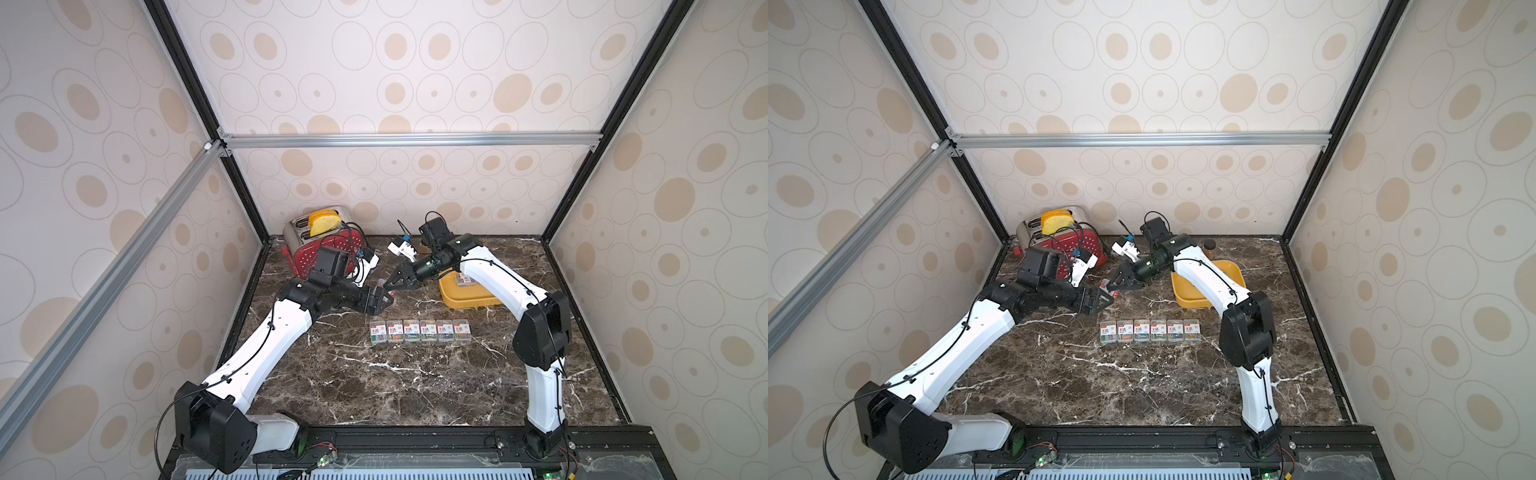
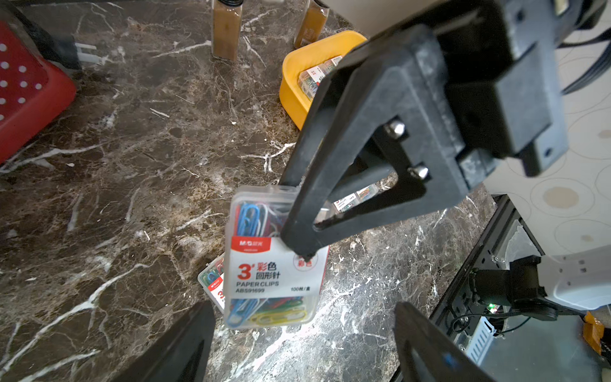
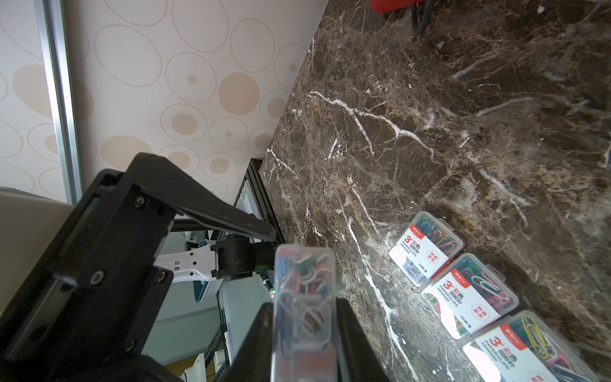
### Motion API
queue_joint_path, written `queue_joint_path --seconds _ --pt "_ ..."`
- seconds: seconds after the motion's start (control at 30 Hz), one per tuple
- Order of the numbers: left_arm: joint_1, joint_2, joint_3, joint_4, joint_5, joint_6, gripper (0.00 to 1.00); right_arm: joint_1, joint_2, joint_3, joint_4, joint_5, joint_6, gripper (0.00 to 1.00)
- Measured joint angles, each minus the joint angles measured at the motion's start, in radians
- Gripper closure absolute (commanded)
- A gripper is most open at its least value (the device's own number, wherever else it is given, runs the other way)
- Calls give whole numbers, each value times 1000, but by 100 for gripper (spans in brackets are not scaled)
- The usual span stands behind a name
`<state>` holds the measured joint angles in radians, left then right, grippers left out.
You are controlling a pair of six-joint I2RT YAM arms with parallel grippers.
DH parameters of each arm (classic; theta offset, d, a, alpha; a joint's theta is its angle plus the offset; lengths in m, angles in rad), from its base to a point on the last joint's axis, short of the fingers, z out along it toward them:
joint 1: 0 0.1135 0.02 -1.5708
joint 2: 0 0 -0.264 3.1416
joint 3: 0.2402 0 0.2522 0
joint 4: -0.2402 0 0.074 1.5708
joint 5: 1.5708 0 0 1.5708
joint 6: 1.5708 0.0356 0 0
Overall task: Take the paper clips out of the storage box
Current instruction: Pick up the boxed paper clips from the storage box.
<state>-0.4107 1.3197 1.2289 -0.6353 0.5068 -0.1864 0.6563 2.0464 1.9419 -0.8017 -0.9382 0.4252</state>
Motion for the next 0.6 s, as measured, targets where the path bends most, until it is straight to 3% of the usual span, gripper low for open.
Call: queue_joint_path --seconds 0.6 --pt "-15 41 1 -22 -89 45 13 0 0 23 0 -6 11 79"
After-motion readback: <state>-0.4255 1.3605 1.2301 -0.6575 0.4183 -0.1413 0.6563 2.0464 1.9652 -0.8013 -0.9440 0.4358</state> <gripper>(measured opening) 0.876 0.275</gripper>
